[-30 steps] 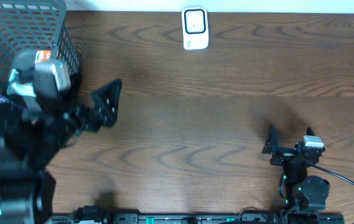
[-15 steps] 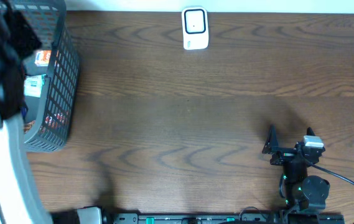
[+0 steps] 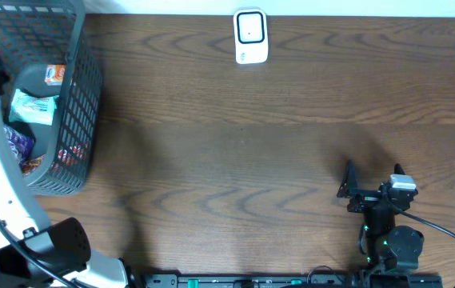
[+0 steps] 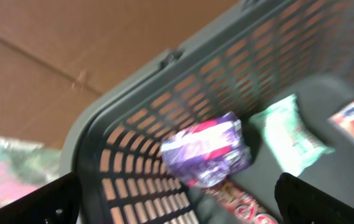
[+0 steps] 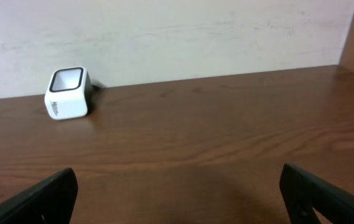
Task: Scan the item barcode
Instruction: 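Reach the left gripper into the basket and grasp the purple snack box, then lift the purple box out and place it on the table center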
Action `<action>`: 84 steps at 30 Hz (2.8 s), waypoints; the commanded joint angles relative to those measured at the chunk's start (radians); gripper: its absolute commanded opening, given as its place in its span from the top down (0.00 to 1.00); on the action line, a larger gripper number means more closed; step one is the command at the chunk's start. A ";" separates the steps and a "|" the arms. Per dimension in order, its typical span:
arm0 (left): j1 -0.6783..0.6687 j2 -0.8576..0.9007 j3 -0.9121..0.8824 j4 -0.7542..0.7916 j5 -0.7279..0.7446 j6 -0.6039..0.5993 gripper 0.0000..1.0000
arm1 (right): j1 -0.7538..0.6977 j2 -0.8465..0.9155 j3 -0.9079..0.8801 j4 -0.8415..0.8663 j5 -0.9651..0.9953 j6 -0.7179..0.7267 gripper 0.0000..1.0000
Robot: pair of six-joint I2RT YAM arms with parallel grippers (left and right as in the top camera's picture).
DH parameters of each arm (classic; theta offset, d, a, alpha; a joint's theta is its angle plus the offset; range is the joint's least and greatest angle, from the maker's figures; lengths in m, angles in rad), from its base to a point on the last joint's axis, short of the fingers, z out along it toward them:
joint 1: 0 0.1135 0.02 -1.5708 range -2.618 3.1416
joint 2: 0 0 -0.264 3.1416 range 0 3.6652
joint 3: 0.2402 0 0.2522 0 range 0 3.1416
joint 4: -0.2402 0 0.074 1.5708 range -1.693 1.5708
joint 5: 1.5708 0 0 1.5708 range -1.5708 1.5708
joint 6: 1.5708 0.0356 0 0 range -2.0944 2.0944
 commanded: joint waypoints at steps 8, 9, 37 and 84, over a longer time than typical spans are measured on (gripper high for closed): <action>0.168 0.019 -0.166 0.042 0.302 0.330 0.01 | 0.008 -0.005 -0.002 -0.004 0.001 -0.009 0.01; 0.175 0.019 -0.195 0.055 0.317 0.360 0.04 | 0.008 -0.005 -0.002 -0.004 0.001 -0.009 0.01; 0.229 0.095 -0.560 0.514 0.395 0.571 0.12 | 0.008 -0.005 -0.002 -0.004 0.001 -0.009 0.01; -0.346 -0.556 -0.526 0.872 1.028 -0.127 0.93 | 0.008 -0.005 -0.002 -0.004 0.001 -0.009 0.01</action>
